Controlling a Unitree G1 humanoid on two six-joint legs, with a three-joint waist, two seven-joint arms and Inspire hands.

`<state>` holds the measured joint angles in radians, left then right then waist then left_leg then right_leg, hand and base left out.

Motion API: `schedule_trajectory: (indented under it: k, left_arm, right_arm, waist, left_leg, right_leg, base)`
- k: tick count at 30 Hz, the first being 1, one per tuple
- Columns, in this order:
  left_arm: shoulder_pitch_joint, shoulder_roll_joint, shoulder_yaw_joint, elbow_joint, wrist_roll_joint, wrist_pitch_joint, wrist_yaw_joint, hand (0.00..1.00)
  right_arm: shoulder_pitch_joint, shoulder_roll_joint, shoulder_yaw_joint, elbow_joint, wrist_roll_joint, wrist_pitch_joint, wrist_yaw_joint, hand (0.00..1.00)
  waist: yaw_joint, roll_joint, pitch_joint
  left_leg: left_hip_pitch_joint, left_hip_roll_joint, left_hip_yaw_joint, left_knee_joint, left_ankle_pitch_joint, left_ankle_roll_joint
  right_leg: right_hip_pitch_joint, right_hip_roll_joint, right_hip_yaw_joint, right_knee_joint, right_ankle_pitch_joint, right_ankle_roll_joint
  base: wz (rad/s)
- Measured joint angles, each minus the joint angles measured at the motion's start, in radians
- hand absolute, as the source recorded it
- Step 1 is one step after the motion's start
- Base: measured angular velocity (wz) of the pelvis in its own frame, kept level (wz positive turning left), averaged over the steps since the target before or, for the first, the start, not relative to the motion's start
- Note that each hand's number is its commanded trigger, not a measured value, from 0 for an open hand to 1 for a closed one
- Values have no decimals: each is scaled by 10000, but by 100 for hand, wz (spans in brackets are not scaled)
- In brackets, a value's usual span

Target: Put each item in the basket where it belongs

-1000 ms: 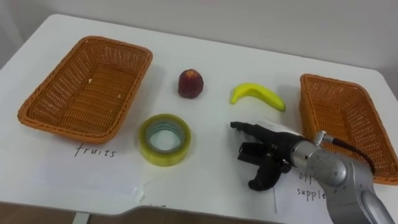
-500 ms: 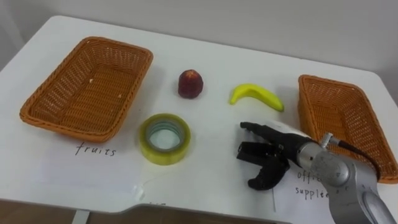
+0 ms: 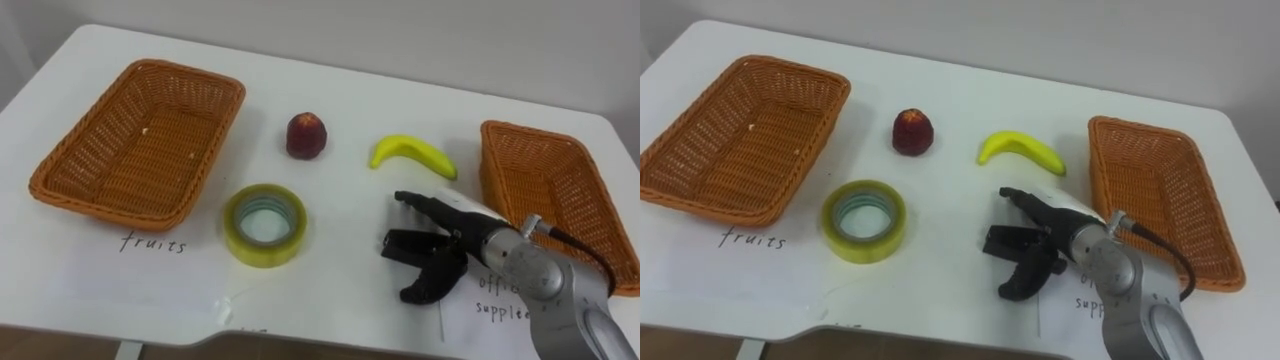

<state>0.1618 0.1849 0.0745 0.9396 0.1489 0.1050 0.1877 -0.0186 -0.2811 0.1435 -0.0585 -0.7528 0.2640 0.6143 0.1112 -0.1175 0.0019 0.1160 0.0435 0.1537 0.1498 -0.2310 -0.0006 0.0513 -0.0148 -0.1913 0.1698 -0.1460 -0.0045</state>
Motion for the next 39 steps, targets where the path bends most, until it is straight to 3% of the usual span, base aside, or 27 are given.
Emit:
schedule_trajectory:
  k: [20, 26, 27, 28, 29, 39]
  left_arm:
    - [-2, 0, 32, -103, 208, 241, -12, 0]
    - [-17, -15, 22, -402, 206, 262, -1, 0]
    - [-17, -15, 22, -403, 207, 263, 10, 0]
    - [-17, -15, 20, -403, 207, 264, 11, 0]
    - [-15, -15, 10, -402, 203, 269, 13, 0]
    - [-15, -15, -30, -403, 198, 391, 70, 0]
  right_arm:
    - [-26, 35, -80, 18, -24, 235, 298, 0]
    - [-28, 40, -41, 39, -28, 290, 434, 0]
    - [-27, 40, -1, 33, -29, 324, 434, 10]
    - [-25, 40, 15, 30, -29, 346, 433, 61]
    - [-24, 41, 33, 29, -29, 370, 431, 100]
    - [-442, 67, 328, 32, -1202, 605, 214, 100]
  waist:
    - [58, 9, -1]
    - [70, -68, -48]
    - [72, -85, -58]
    - [72, -92, -59]
    - [71, -106, -59]
    - [100, -119, -53]
  left_leg:
    - [-5, -2, -48, -53, 0, 3]
    - [12, -3, -35, -53, 1, 4]
    - [17, -3, -32, -55, 1, 4]
    - [19, -3, -32, -55, 1, 4]
    - [27, -3, -34, -55, 1, 4]
    - [46, -1, -39, -70, 0, 5]
  right_leg:
    - [-7, 5, -40, 9, 1, 0]
    - [-9, 14, -45, 6, 1, 0]
    - [-10, 14, -49, 4, 1, 0]
    - [-9, 14, -49, 3, 1, 0]
    - [-7, 15, -49, 4, 1, -1]
    - [-4, 17, -58, 11, 0, 0]
  base:
    - [0]
    - [0]
    - [0]
    - [0]
    - [0]
    - [0]
